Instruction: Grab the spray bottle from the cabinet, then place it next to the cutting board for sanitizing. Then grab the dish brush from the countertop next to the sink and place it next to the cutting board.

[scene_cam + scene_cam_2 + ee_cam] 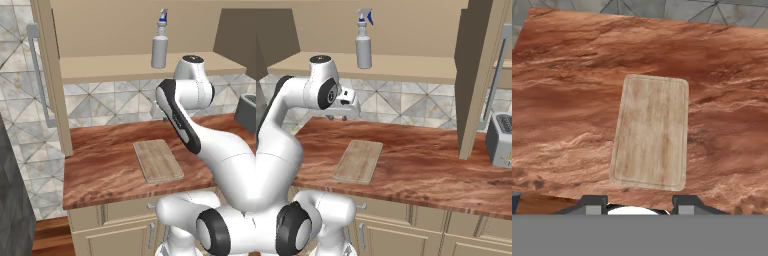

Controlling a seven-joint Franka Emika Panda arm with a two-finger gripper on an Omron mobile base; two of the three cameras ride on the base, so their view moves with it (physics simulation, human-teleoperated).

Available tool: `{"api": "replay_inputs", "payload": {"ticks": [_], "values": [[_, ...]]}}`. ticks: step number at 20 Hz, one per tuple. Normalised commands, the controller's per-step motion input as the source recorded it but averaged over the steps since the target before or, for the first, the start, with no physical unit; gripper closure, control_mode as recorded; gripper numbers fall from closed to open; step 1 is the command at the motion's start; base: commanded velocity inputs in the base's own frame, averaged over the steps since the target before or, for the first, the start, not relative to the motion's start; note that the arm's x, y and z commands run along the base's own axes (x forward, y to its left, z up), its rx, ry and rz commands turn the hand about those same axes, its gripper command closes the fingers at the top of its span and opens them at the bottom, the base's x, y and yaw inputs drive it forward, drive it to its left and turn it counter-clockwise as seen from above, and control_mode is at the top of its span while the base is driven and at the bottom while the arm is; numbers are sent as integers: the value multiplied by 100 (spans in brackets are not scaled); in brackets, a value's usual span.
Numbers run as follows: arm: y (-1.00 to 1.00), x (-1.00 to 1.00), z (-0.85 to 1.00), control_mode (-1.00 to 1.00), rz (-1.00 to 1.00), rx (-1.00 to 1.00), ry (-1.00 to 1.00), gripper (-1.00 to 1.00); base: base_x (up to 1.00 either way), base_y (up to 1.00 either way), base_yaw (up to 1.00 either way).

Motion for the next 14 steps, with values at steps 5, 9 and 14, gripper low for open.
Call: {"api": "replay_inputs", "payload": {"ticks": [5,9,14], "values": [[0,-63,0,-100,0,0,-15,-100,0,0,0],[-4,-100,24,-100,-4,0,-51,-100,0,0,0],[-13,-79,76,-100,-7,0,-81,-100,0,0,0]]}}
